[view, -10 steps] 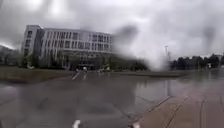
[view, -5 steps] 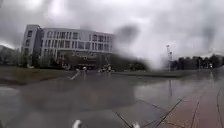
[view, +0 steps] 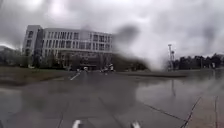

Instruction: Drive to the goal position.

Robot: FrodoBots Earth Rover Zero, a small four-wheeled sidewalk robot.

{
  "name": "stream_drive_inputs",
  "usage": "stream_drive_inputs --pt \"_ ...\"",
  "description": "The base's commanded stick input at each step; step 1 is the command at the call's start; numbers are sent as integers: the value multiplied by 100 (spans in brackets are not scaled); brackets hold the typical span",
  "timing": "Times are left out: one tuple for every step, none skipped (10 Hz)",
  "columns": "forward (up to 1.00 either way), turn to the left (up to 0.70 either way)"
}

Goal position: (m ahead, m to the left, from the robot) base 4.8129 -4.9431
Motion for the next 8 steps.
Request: stream_drive_inputs --pt "70 0" --pt "70 0" --pt "70 0" --pt "70 0" --pt "70 0" --pt "70 0" --pt "70 0" --pt "70 0"
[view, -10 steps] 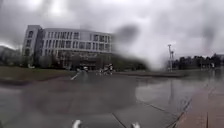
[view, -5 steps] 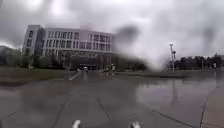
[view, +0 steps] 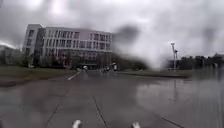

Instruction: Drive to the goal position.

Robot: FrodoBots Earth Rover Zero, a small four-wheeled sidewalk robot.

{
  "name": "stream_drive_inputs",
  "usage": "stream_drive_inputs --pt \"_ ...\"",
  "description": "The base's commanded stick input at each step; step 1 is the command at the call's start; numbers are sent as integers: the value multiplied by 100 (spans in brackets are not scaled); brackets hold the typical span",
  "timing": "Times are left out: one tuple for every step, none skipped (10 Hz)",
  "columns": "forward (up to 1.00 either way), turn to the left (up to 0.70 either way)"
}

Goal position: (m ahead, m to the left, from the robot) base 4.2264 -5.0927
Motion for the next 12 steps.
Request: stream_drive_inputs --pt "70 8" --pt "70 17" --pt "70 27" --pt "70 2" --pt "70 0" --pt "70 0" --pt "70 0" --pt "70 0" --pt "70 0" --pt "70 0" --pt "70 0" --pt "70 0"
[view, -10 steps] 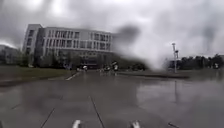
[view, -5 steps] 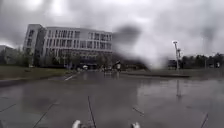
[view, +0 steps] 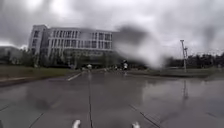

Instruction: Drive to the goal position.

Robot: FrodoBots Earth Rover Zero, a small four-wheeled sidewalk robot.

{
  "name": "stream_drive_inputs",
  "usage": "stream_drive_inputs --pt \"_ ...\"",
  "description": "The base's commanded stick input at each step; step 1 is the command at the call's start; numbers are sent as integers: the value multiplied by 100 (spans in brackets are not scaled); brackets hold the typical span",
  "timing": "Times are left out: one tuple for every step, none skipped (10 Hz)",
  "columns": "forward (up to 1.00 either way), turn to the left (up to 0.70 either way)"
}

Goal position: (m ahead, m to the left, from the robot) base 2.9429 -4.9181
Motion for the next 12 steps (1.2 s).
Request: stream_drive_inputs --pt "70 0" --pt "70 0" --pt "70 0" --pt "70 0" --pt "70 0" --pt "70 0" --pt "70 0" --pt "70 0" --pt "70 0" --pt "70 0" --pt "70 0" --pt "70 0"
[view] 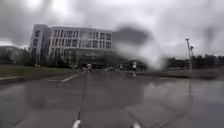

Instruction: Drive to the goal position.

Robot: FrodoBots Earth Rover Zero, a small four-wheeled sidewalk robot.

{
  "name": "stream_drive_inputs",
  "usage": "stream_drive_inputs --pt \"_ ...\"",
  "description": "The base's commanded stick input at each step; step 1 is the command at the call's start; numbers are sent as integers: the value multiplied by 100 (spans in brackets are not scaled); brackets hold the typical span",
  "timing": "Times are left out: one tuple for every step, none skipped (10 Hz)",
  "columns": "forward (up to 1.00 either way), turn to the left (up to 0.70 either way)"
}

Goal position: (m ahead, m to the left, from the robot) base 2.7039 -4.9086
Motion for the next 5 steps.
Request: stream_drive_inputs --pt "70 0" --pt "70 0" --pt "70 5" --pt "70 24" --pt "70 26"
